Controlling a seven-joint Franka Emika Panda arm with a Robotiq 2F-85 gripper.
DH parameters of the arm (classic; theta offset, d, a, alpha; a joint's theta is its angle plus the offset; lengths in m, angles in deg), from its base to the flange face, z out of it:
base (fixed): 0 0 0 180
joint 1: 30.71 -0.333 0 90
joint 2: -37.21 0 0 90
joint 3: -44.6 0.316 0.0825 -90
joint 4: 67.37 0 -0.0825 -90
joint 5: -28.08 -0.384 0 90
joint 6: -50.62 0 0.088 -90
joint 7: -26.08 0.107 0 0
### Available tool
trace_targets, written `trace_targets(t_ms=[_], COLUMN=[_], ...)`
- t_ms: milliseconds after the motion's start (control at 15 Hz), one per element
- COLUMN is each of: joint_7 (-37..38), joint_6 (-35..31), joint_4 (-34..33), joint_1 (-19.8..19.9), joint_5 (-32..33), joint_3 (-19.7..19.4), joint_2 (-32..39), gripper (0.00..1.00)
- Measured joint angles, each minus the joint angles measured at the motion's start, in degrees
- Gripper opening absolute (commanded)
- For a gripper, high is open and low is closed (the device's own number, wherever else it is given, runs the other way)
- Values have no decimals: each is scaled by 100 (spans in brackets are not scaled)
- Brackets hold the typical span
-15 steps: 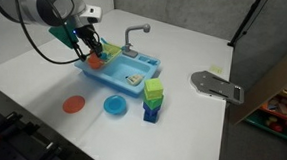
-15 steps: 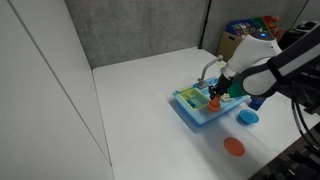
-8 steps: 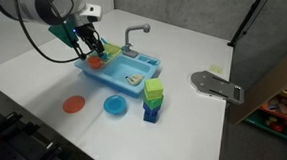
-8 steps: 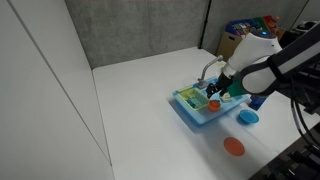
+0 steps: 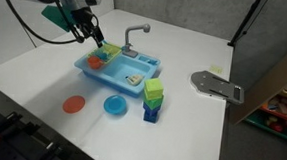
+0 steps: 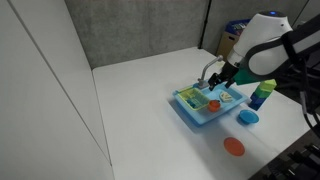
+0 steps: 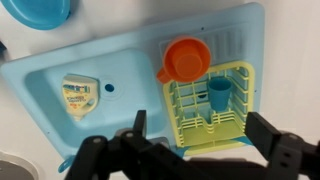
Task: Put the orange cup in the orange mug
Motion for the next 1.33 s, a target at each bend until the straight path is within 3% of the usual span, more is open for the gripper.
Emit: trace_targets(t_ms=[600,1333], joint_7=[-796,-1586], joint_6=[1864,4601], joint_4=[14,-161], joint_1=[479,816], joint_5=[-2,0], joint_3=[98,108], joint_2=[-1441,-3306], gripper=[100,100])
